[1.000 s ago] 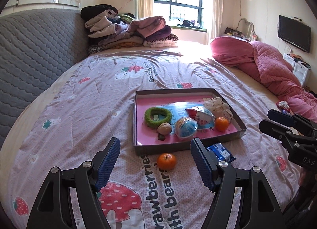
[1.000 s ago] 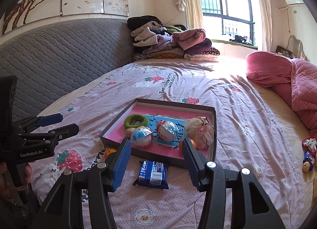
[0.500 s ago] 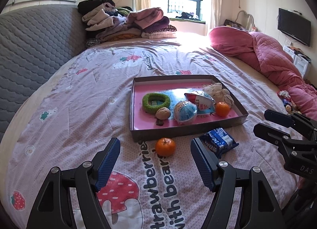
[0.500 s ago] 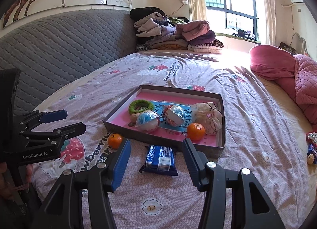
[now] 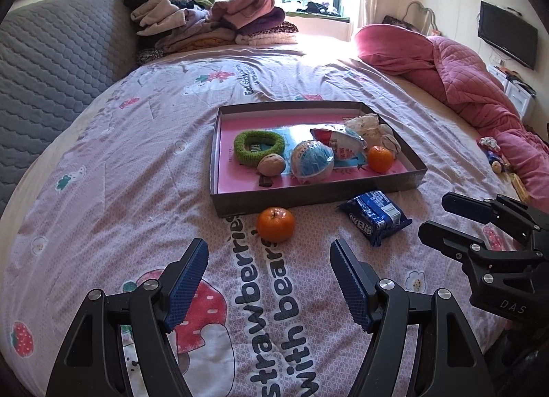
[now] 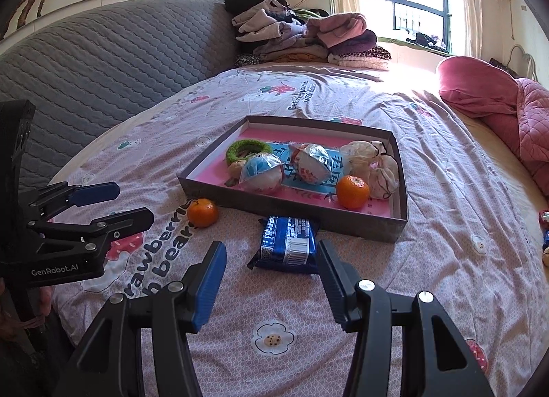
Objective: Organize objects
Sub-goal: 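Move the left tool toward the loose orange while the right tool approaches the blue biscuit packet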
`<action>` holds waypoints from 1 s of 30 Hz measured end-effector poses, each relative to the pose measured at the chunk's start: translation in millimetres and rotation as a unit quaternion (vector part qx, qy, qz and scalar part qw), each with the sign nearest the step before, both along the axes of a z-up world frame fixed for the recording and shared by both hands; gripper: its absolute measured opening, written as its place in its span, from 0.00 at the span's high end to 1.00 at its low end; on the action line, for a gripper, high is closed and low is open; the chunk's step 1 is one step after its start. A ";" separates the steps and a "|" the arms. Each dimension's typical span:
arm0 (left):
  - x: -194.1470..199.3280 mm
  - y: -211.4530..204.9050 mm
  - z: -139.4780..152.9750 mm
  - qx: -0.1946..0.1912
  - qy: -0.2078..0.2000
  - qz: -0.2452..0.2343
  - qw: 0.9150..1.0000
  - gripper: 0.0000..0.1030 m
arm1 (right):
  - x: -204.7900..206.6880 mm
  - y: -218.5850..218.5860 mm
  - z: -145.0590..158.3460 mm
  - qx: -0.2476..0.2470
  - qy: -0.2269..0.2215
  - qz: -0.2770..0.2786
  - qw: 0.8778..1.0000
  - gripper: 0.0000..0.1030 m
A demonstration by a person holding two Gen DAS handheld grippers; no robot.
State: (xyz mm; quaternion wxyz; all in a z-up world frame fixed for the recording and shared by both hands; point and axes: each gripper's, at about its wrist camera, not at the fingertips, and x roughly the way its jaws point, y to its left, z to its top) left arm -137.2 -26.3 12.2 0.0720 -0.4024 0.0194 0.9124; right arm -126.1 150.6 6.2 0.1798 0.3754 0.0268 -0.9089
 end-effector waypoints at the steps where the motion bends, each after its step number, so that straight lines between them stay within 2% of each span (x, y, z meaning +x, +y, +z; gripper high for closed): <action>1: -0.1 -0.1 -1.5 0.002 -0.003 -0.001 1.000 0.28 | 0.0 -0.7 -1.5 0.000 -0.002 0.000 1.000 0.48; 15: -6.0 4.6 -21.2 0.005 -0.036 -0.011 0.999 0.28 | -6.3 2.2 -18.3 -0.002 -0.028 -0.016 0.999 0.48; 30: -21.1 0.5 -42.9 0.007 -0.059 0.000 0.998 0.28 | -19.2 5.1 -30.3 0.000 -0.041 -0.035 0.999 0.46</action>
